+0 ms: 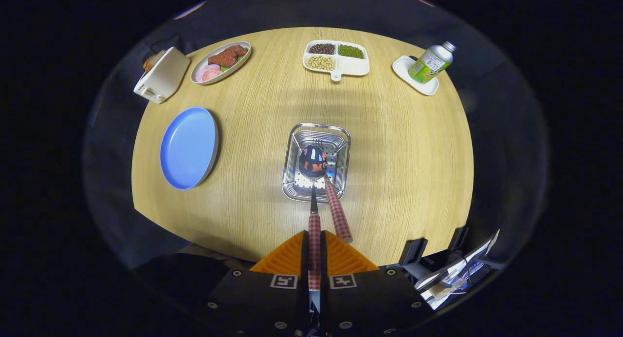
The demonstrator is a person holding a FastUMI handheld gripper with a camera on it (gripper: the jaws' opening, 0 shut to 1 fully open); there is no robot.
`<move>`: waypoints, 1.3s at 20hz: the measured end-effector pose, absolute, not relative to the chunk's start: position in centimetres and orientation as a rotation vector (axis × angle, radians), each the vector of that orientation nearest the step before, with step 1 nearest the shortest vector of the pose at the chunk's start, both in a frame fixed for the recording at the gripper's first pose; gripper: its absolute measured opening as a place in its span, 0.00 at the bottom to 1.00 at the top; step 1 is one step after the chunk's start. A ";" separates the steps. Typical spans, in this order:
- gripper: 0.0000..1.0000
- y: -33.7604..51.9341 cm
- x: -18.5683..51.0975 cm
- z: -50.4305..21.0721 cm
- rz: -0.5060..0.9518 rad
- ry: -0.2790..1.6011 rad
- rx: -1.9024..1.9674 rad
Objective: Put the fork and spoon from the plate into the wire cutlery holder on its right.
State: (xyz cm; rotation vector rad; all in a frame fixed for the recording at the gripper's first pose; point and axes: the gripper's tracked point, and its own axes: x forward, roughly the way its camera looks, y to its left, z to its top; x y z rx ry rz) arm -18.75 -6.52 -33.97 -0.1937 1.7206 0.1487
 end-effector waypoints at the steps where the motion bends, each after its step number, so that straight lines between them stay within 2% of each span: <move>1: 0.09 -6.4 -18.6 -34.3 0.155 1.744 -0.187; 6: 0.09 -6.5 -17.7 -35.9 0.168 1.841 -0.151; 11: 0.12 -6.1 -16.3 -36.4 0.135 1.822 -0.105; 15: 0.21 -6.0 -14.4 -36.1 0.070 1.732 -0.045; 19: 0.33 -5.2 -11.0 -34.1 0.040 1.529 0.020; 21: 0.43 -4.6 -9.2 -32.7 0.043 1.414 0.040; 22: 0.57 -4.2 -8.4 -32.0 0.047 1.360 0.054; 23: 0.64 -3.3 -7.6 -31.4 0.050 1.310 0.065; 24: 0.78 -3.0 -6.9 -30.5 0.056 1.258 0.073; 26: 0.90 -2.7 -4.9 -28.1 0.050 1.126 0.075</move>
